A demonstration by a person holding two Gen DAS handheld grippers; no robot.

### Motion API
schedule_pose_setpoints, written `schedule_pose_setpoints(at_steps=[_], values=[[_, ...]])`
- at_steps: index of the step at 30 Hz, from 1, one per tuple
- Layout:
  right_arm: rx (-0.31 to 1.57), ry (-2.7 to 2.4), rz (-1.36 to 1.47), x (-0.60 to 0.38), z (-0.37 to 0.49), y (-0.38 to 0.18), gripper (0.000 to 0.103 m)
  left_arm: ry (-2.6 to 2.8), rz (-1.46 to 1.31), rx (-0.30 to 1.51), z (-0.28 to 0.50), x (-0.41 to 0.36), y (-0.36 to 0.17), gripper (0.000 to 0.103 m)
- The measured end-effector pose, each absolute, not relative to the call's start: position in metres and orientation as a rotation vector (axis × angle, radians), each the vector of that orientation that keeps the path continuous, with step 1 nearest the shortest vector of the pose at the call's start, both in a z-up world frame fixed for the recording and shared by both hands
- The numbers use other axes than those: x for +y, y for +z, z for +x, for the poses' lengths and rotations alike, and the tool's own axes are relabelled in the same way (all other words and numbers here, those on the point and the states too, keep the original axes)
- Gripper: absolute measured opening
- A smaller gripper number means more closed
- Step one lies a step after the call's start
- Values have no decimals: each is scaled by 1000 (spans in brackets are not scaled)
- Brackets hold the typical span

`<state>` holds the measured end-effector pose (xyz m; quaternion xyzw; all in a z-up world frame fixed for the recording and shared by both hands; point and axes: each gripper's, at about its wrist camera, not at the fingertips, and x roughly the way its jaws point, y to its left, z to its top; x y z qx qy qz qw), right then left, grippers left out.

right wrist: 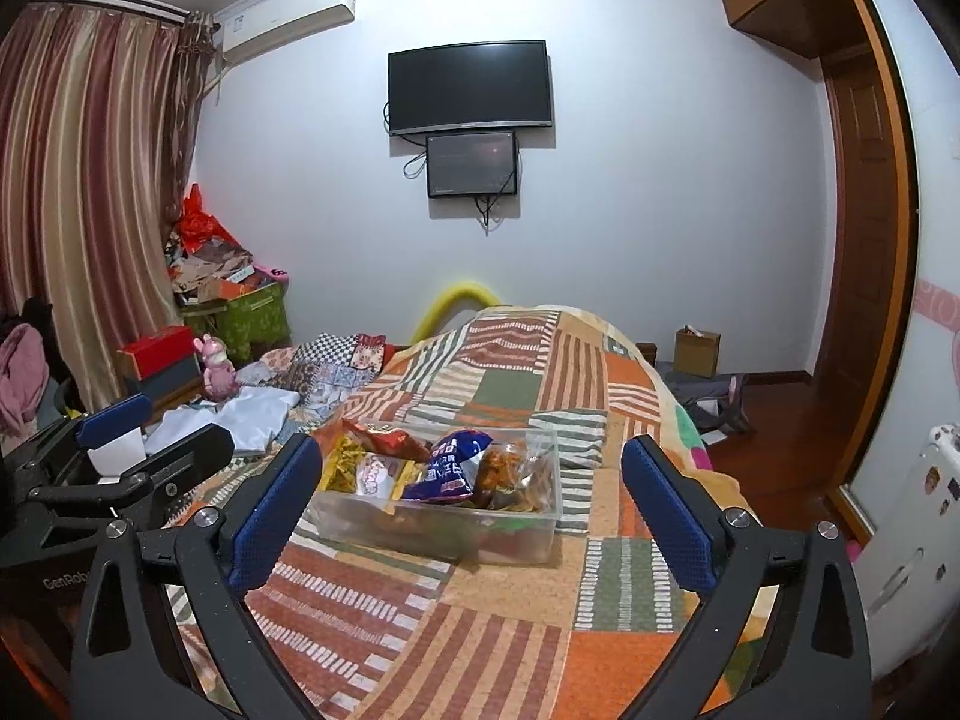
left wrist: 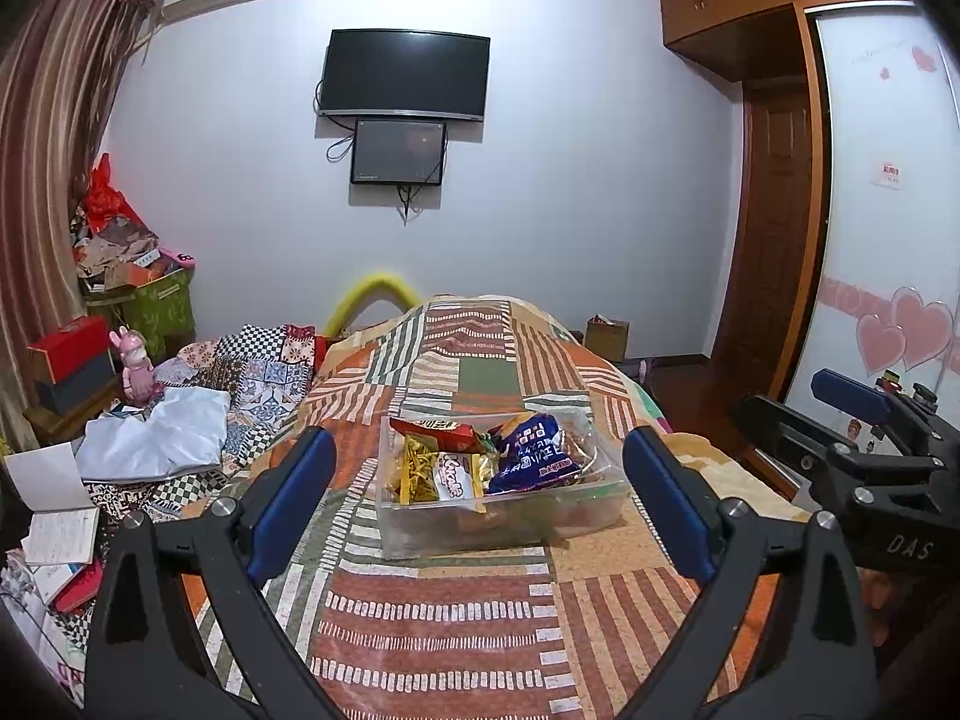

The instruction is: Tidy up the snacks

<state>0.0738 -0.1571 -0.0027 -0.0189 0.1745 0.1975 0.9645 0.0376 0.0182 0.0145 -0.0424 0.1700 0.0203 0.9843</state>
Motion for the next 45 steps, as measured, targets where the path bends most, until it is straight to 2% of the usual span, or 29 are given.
schedule_pose_setpoints(at_steps=[45], values=[[340,421,-16,-160,66,3,100,11,-83,340,32,19,15,98]])
